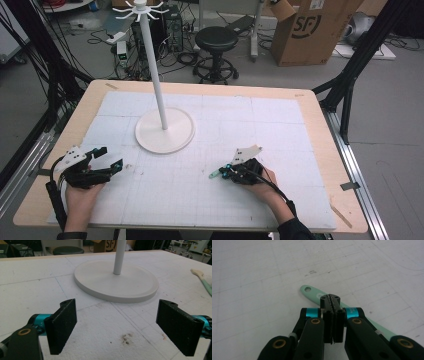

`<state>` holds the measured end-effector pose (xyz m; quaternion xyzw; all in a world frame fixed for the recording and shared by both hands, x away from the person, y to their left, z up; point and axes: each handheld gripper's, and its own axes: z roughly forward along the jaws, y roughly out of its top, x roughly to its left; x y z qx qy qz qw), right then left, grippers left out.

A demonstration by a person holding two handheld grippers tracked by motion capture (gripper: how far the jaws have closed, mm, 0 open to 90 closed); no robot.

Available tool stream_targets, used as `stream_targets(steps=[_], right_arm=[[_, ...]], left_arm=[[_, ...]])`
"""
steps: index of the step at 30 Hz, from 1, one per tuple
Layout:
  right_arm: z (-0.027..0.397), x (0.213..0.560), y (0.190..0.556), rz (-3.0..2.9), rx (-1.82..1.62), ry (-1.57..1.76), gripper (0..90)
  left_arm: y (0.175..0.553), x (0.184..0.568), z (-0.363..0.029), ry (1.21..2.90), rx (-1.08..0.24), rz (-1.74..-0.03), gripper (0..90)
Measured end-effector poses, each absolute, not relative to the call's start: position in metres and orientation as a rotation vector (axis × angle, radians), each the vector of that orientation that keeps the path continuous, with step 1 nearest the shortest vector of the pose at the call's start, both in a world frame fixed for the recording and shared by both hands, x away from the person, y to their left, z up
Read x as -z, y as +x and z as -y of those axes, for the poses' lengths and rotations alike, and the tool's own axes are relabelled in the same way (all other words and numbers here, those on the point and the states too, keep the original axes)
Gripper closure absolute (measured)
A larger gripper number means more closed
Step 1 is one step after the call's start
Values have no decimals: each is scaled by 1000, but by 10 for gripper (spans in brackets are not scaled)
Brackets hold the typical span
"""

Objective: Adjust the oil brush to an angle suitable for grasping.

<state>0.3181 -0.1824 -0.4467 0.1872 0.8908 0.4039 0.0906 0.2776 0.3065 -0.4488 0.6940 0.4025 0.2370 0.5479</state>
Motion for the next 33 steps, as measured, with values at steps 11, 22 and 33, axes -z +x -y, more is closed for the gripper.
stream_targets(steps=[11, 22, 33], right_arm=[[170, 445, 344, -2615, -1153, 653, 900], [162, 444, 367, -2571, -1109, 744, 900], [159, 442, 390, -2508, -1037, 832, 900]], left_arm=[[278, 449, -307, 1638, -559, -957, 175], [278, 449, -306, 1638, -559, -956, 175], [277, 449, -306, 1640, -560, -951, 173]])
